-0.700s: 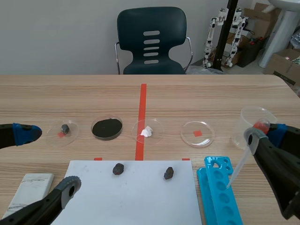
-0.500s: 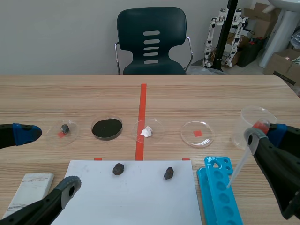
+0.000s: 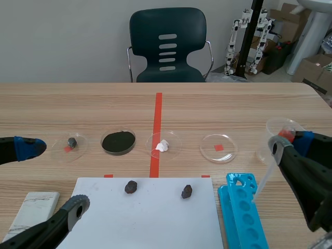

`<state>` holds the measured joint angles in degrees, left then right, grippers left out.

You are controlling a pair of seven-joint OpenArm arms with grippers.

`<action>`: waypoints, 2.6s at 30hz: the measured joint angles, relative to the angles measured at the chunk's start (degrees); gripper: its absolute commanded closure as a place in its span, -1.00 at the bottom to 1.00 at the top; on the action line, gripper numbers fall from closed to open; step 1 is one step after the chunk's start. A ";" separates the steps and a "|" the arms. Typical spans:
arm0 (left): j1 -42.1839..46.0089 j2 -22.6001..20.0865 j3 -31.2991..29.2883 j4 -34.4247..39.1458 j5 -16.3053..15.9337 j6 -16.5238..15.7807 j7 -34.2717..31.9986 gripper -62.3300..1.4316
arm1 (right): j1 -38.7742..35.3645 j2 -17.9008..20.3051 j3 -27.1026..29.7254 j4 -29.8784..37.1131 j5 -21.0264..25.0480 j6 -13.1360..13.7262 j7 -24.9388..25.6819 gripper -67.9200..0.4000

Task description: Draw acid from the petri dish

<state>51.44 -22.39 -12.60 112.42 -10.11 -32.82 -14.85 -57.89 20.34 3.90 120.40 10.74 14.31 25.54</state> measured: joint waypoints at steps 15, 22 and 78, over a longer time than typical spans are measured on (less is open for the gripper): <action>0.00 0.00 0.00 0.00 0.00 0.00 0.00 -0.98 | 15.87 0.00 0.00 -7.50 0.00 -0.17 -3.80 0.80; 0.00 0.00 0.00 0.00 0.00 0.00 0.00 -0.98 | 27.69 0.00 0.00 -16.85 0.94 -0.17 -3.80 0.80; 0.00 0.00 0.00 0.00 0.00 0.00 0.02 -0.98 | 55.45 -5.75 -16.02 -50.29 -8.61 1.99 3.37 0.80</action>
<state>51.44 -22.39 -12.60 112.42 -10.11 -32.82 -14.83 -2.44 14.59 -12.12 70.11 2.13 16.29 28.91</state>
